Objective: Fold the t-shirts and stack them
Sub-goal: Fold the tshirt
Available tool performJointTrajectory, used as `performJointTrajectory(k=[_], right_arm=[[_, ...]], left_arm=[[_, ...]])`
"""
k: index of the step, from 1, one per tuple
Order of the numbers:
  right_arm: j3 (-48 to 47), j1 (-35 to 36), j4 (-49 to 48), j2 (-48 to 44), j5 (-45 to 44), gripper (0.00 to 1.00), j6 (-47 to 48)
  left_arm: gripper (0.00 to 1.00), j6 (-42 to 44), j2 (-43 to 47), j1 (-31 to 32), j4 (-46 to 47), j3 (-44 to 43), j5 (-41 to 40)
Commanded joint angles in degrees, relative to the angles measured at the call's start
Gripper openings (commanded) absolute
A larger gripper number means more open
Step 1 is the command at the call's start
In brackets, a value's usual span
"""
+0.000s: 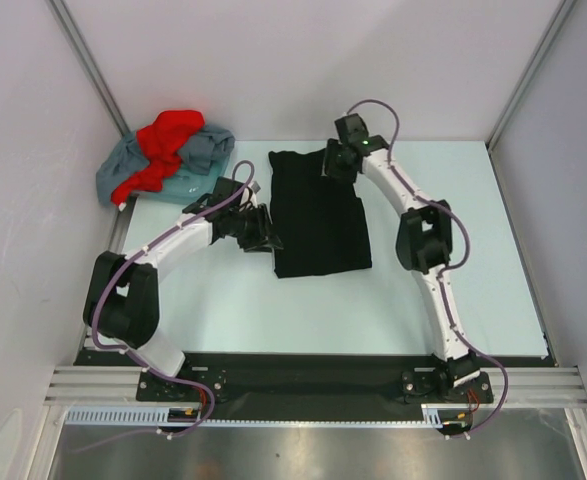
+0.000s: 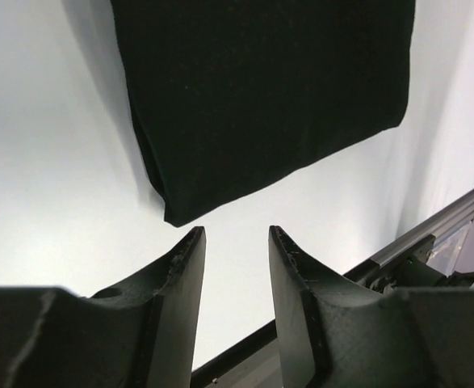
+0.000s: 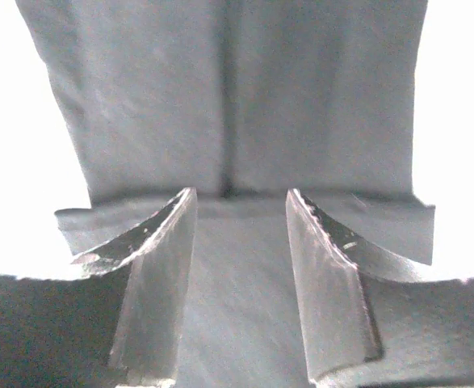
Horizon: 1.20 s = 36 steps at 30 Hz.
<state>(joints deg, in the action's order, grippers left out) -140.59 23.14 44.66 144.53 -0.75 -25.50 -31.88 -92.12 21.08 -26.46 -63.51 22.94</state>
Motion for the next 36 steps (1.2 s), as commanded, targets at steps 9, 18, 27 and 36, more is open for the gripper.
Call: performJointTrajectory(k=[9,18,27,36], right_arm=[[48.54,-11.7,-7.03,-33.59,25.62,0.63,5.81],[78.61,-17.69,-21.77,-49.59,34.07,0.67,-5.59],[98.22,-15.93,-41.74,-60.15,29.23,0.75,-24.59],[107.81,-12.59,-55.91,-60.24,22.47,0.64,-34.79]], left_arm=[[0.5,1.73,-5.87,-1.13,5.89,2.42,7.47],[0.5,-13.88,-0.62,-1.83,10.88,13.38,5.62],[0.59,-45.8,6.68,3.7,37.26,31.77,-0.69],[0.64,-63.12,7.48,7.4,44.3,37.93,-12.82]])
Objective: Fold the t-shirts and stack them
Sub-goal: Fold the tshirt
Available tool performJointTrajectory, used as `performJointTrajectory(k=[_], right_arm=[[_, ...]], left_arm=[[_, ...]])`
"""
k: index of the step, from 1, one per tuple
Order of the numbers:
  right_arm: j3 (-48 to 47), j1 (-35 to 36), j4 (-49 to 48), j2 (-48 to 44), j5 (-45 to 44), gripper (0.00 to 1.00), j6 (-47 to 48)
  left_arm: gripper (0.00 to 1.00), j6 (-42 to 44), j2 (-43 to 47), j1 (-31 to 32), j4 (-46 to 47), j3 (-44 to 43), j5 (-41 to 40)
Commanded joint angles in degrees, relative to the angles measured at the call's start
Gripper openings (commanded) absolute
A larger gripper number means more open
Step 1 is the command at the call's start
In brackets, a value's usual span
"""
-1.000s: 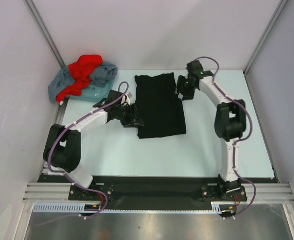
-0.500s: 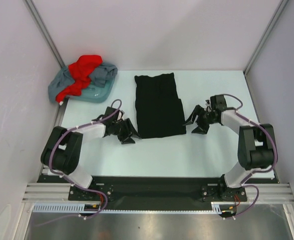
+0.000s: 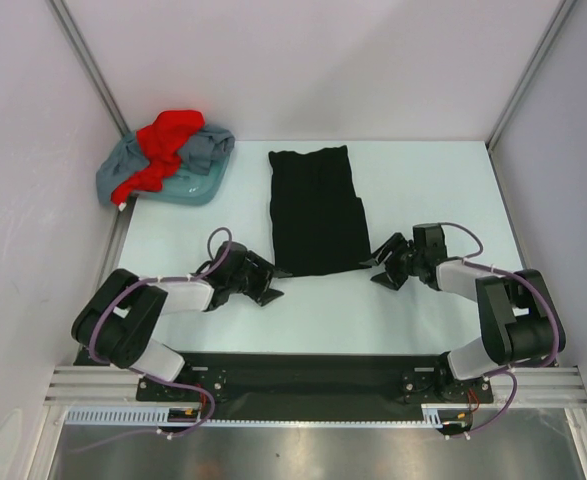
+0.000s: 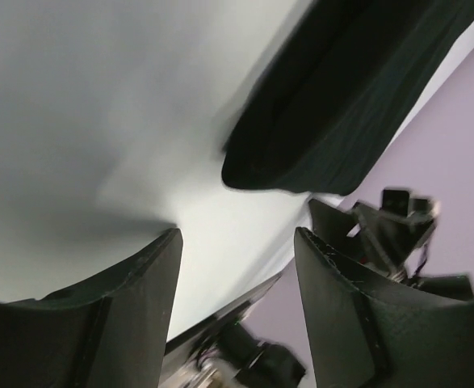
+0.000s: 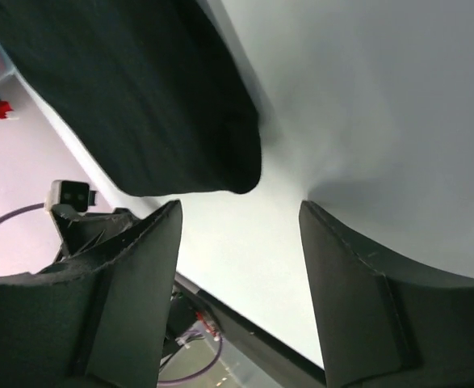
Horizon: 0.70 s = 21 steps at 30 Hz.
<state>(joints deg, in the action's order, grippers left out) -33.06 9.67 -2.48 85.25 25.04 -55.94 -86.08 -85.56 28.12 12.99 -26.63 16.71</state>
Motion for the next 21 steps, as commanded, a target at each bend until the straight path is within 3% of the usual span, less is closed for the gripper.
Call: performJointTrajectory(k=[1,8,13,18,21], right_arm=[[0.36,0.96,-9.03,-0.53,-4.02,0.64,-4.61],[1.5,1.23,-10.0,1.14,-7.72,0.65,-5.67],[1.51,2.19,-10.0,2.46,-8.86,0.65,-7.07],[1.68,2.9,-11.32,3.95,-9.48,0.61,-8.04],[1.59,2.9,-11.76,4.83,-9.83,0.54,-7.87]], left_arm=[[0.64,-9.62,0.83,0.53,4.59,1.14,-7.47],[0.59,-17.97,-1.71,0.88,7.3,2.81,-11.26],[0.54,-18.68,-3.91,0.89,8.1,1.58,-11.52],[0.49,-19.74,-5.93,0.88,10.73,2.55,-11.53],[0.45,-19.65,-6.9,0.8,11.35,2.46,-11.0]])
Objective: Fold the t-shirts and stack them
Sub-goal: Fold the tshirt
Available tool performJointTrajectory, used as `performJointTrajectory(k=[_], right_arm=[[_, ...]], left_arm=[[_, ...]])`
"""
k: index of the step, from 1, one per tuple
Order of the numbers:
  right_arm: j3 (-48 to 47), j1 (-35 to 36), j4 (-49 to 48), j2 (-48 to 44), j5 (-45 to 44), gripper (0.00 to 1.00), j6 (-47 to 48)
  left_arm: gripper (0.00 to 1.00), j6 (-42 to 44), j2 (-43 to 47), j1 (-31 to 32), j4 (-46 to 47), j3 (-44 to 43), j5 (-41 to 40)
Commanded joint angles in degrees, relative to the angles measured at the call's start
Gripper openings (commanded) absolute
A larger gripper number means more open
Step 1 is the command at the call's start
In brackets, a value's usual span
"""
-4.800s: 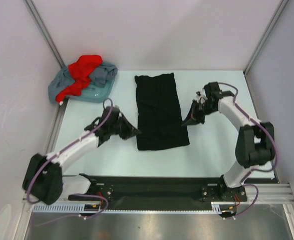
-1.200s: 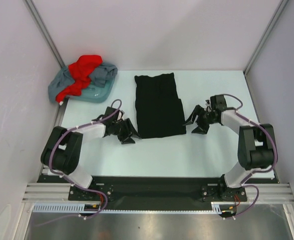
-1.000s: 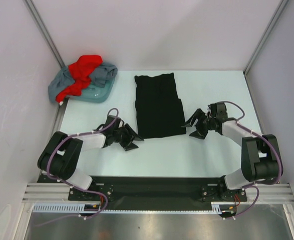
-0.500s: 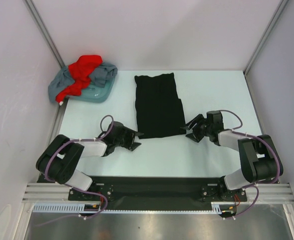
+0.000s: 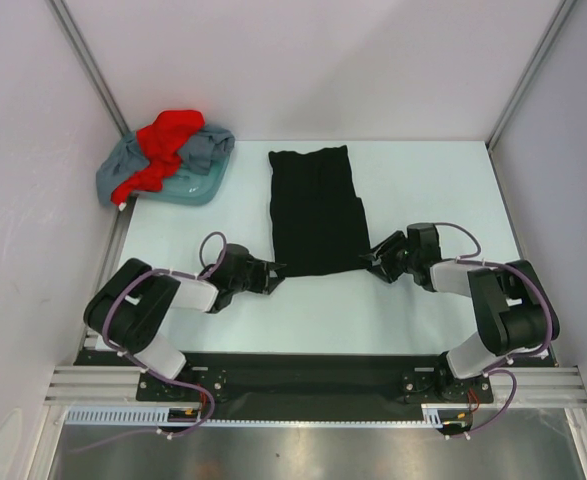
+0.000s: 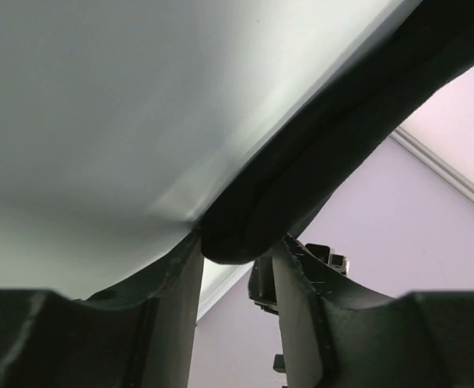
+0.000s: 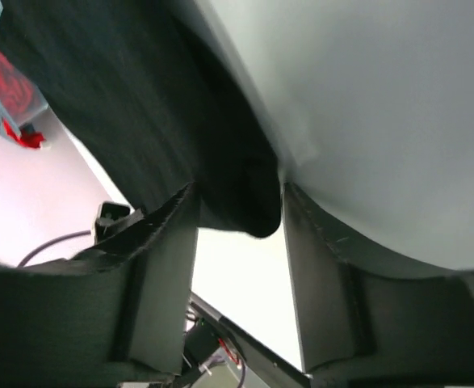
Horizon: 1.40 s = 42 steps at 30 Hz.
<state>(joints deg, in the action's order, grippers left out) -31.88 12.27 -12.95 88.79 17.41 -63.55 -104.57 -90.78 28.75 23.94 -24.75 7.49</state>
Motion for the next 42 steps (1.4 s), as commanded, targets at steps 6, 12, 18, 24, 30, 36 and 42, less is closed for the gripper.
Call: performJointTrajectory(k=[6,12,18,24,30,36,42], right_arm=[[-0.46,-0.23,-1.03,3.49,-1.16,0.28,2.37],[-1.26,-1.55,3.1,2.27,2.88,0.0,5.54],[2.16,1.17,11.36,-8.09,5.09,0.0,5.63],[8.76,4.77,20.49,-20.22,6.67,0.0,4.13],[14.55,11.44,32.53,-38.85,6.85,0.0,1.59],[9.31,12.78,46.52,-52.85,4.21,0.0,4.57],[0.87,12.25,47.67,-43.56,3.07,0.0,11.42]], left_arm=[[0.22,1.12,-3.08,-0.98,1.89,0.85,-1.34],[0.0,6.48,-2.47,-1.24,-3.09,-0.73,2.78],[0.0,8.42,6.04,0.16,-9.86,3.21,4.11],[0.0,7.46,24.02,3.24,-22.52,9.63,4.03],[0.0,7.9,45.84,5.52,-45.27,13.32,2.71],[0.0,5.26,69.31,5.7,-62.34,13.95,2.54],[0.0,13.76,59.7,5.79,-63.94,1.31,-1.59]])
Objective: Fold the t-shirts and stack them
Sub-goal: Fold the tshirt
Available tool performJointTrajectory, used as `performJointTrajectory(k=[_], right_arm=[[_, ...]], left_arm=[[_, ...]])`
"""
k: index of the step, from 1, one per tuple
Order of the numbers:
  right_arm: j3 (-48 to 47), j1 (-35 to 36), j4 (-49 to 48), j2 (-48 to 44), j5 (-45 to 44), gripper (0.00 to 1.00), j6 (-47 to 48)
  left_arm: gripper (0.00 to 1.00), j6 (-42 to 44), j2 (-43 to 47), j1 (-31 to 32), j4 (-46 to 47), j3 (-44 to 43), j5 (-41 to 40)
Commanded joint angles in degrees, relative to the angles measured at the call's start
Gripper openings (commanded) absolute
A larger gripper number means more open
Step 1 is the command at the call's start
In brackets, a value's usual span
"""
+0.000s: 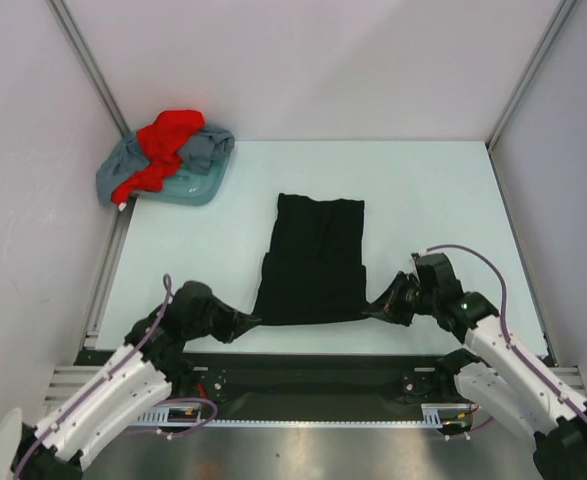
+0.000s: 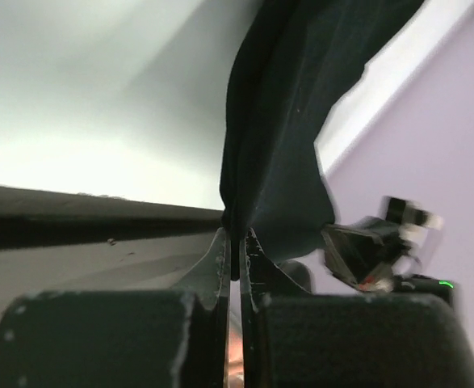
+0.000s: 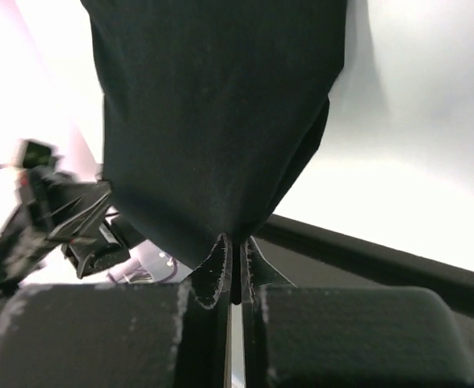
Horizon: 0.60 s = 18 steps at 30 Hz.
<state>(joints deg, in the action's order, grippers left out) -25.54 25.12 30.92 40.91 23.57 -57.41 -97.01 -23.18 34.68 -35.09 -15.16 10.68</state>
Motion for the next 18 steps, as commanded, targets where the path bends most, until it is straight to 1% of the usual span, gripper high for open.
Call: performJointTrajectory(k=[1,2,3,4,5,6,7,8,9,10,12,13,14,15,16,17,18], right_arm=[[-8.88,-1.39,3.28,5.84,-3.18,0.0,6.16],[-10.48,-2.0,3.19,7.33,-3.01,0.0,8.34],[-12.06,-2.79,2.92,11.09,-2.66,0.0,9.23],[-15.38,-3.67,1.79,12.78,-2.31,0.0,10.03],[-16.98,-5.51,1.17,14.97,-1.52,0.0,10.64],[-18.74,-6.13,0.64,16.82,-1.25,0.0,11.95],[-20.41,-6.84,-0.5,21.1,-1.25,0.0,12.58],[-23.82,-8.24,-1.38,23.23,-0.73,0.0,12.93],[-25.42,-8.68,-2.17,25.43,-0.37,0.0,13.8],[-27.18,-9.56,-2.7,30.59,0.15,0.0,13.99],[-32.01,-11.23,-3.93,35.27,1.74,0.0,14.08],[-33.94,-11.59,-4.89,39.21,1.57,0.0,14.43],[-35.88,-11.94,-5.07,41.86,1.74,0.0,14.86],[-40.16,-12.55,-5.16,44.24,2.0,0.0,15.39],[-42.2,-12.9,-4.9,46.35,2.18,0.0,16.18],[-44.05,-13.34,-4.9,50.89,2.61,0.0,16.53],[-47.81,-14.04,-5.08,52.68,2.79,0.0,16.89]], left_arm=[[0.0,11.62,-12.2,-0.22,-4.64,-14.14,-6.01],[0.0,14.45,-15.89,-0.31,-4.55,-17.24,-6.45],[0.0,17.35,-23.33,-0.4,-4.63,-20.49,-7.15],[0.0,22.78,-26.45,-0.49,-4.37,-26.62,-8.55],[0.0,25.7,-29.35,-0.83,-4.02,-29.9,-9.61],[0.0,28.69,-35.47,-1.27,-3.67,-32.98,-10.58],[0.01,34.99,-38.4,-2.58,-3.41,-39.27,-10.59],[0.01,37.75,-41.83,-3.47,-3.67,-42.21,-12.59],[0.0,40.04,-47.6,-4.43,-3.76,-44.84,-12.44],[0.0,43.37,-50.71,-6.96,-3.84,-49.4,-12.0],[0.0,45.76,-55.81,-9.09,-2.79,-53.64,-11.21],[0.0,47.34,-61.4,-11.1,-2.18,-57.84,-9.46],[0.0,48.22,-63.98,-12.08,-2.17,-60.14,-8.49],[0.0,49.19,-66.79,-12.7,-2.09,-62.51,-7.26],[0.0,51.11,-71.17,-13.4,-1.91,-66.8,-7.08],[0.0,51.92,-73.65,-13.75,-2.0,-68.85,-6.73],[0.0,52.88,-75.76,-14.54,-1.91,-70.69,-5.68]])
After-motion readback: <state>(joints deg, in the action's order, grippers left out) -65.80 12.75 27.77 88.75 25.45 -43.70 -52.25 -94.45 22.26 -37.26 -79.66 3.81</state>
